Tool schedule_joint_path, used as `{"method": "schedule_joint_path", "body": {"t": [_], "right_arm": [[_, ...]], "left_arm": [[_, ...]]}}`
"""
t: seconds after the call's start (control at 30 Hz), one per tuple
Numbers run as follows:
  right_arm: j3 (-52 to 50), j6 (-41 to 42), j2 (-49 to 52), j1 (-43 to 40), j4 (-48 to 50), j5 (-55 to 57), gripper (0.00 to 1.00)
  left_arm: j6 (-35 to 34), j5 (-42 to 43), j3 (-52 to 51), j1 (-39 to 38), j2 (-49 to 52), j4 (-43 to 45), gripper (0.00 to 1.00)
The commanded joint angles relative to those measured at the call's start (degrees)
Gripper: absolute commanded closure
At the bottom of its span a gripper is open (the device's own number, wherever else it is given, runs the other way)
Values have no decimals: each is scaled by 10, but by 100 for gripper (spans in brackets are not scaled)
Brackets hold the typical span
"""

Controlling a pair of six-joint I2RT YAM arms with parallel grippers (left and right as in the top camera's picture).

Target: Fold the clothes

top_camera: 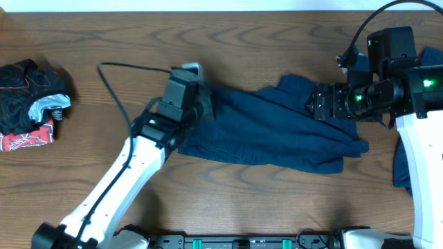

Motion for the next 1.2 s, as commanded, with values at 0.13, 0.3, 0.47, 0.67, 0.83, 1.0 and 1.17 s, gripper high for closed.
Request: {"method": "schedule_joint_path", "body": {"t": [0.13, 0.3, 0.47, 0.67, 0.83, 1.0, 1.17], "right_arm": [[6, -8, 1, 5, 1, 2, 1], [6, -8, 1, 5, -2, 2, 1], [6, -8, 1, 5, -7, 4, 1], [6, -8, 1, 5, -18, 4, 1], [6, -8, 1, 5, -37, 4, 1], [6, -8, 1, 5, -58, 6, 1], [6, -9, 1, 5, -67, 10, 1]], "left_arm": [[59, -58, 25, 47, -1, 29, 94], [75, -58, 25, 80, 1, 82, 94], [86, -52, 25, 92, 5, 87, 94], [99, -52, 25, 93, 24, 55, 94], [99, -53, 24, 93, 49, 19, 94], [99, -59, 24, 108, 65, 3, 93], [94, -58, 24, 134, 65, -12, 23]]}}
